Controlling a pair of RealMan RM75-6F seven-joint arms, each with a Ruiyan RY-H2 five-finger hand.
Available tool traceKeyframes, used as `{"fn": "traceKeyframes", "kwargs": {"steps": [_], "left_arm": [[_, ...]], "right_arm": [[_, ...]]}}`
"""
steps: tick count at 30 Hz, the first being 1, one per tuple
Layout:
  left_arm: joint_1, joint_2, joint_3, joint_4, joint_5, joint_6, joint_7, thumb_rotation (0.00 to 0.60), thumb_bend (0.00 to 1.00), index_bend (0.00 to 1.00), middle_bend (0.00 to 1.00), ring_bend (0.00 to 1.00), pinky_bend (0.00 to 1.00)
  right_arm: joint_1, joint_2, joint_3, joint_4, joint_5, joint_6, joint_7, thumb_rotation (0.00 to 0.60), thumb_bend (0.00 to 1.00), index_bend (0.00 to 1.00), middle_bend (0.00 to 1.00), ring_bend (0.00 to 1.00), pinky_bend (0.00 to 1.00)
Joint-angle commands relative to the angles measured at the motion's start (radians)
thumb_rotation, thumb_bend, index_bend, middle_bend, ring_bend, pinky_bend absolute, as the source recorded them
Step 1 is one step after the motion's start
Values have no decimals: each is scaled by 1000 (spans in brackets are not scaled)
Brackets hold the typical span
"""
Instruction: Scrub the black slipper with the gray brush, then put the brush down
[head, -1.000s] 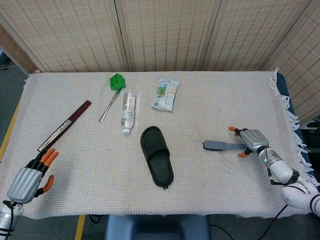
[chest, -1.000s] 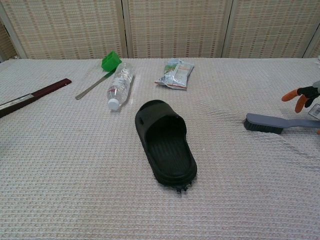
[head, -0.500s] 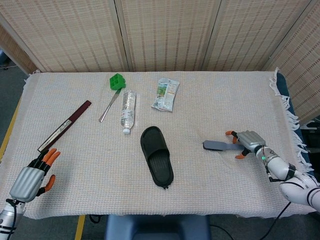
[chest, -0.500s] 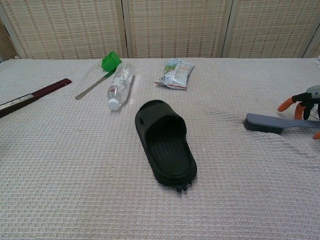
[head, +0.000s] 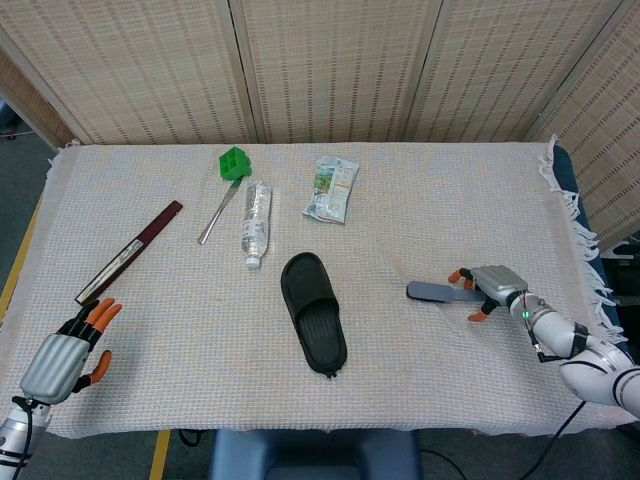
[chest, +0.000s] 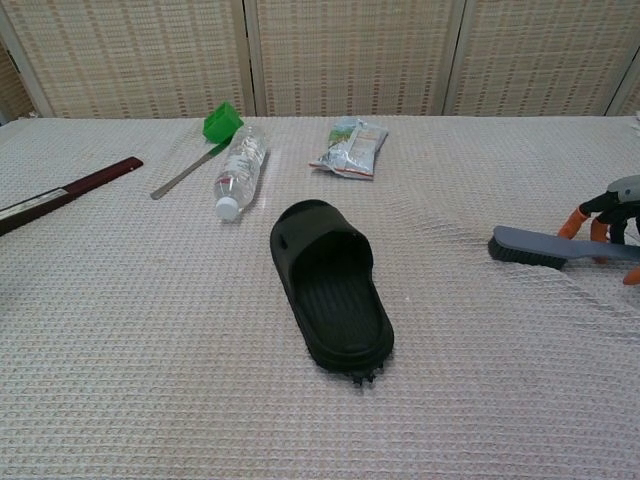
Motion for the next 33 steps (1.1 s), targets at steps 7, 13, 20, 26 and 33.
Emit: {"fn": "traceKeyframes", "kwargs": {"steps": [7, 13, 20, 26, 33], "left_arm": [[0, -2, 0, -3, -3, -1, 8, 600, 539, 0, 0, 0, 265], [-2, -4, 2, -4, -2, -7, 14, 600, 539, 0, 0, 0, 270], [-3, -6, 1, -6, -7, -12, 21, 600, 540, 0, 0, 0, 273], [-10, -8, 3, -10, -10, -30, 29, 600, 539, 0, 0, 5, 275], [-10, -5, 3, -9, -13, -30, 24, 600, 540, 0, 0, 11, 280]], "right_arm": [[-1, 11, -24, 3, -3, 9, 35, 600, 62, 234, 414, 361, 539], [-4, 18, -44, 15, -5, 10, 56, 600, 63, 217, 414, 361, 540], [-6, 18, -64, 11, -21, 23, 111, 600, 62, 217, 414, 363, 549], [20, -9, -68, 33, -36, 14, 158, 600, 62, 240, 418, 381, 573], [50, -39, -82, 64, -55, 0, 220, 600, 102, 436, 556, 537, 798]]}}
